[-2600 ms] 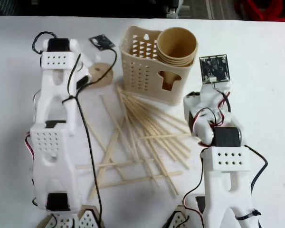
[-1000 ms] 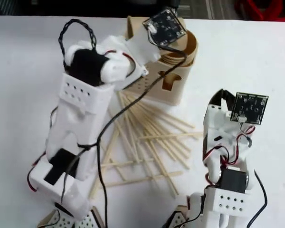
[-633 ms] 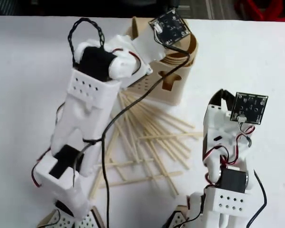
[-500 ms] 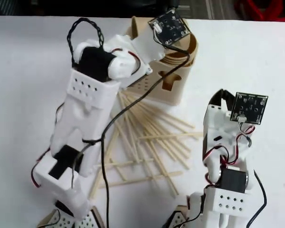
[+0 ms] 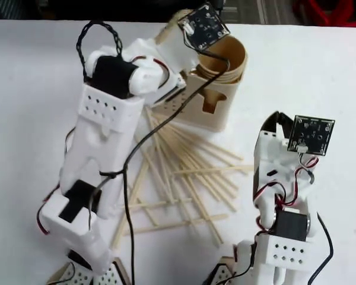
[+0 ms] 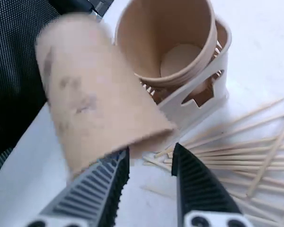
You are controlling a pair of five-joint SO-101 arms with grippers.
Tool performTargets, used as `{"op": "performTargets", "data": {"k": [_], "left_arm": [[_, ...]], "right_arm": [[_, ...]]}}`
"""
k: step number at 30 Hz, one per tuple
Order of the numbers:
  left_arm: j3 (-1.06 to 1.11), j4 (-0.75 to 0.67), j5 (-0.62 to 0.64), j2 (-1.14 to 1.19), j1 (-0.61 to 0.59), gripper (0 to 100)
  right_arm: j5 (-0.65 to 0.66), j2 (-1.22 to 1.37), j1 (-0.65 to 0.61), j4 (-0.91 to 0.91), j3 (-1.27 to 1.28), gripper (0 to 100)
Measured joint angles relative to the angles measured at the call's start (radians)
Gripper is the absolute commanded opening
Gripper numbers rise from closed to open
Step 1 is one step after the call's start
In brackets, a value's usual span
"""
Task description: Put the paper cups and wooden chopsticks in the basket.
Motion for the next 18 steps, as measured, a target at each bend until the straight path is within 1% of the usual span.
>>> {"op": "performTargets", "data": {"k": [7,14,18], "left_arm": [[0.0,-0.041,0.038,0.0,0.0,17],[0.0,-0.041,0.043,0.0,0.0,17],[0.0,-0.064,0.043,0.006,0.0,16]], "right_arm": [[0.0,0.0,0.0,0.0,0.0,2.5],[0.0,0.0,0.0,0.0,0.0,2.5],[0.0,0.0,0.0,0.0,0.0,2.5]]}}
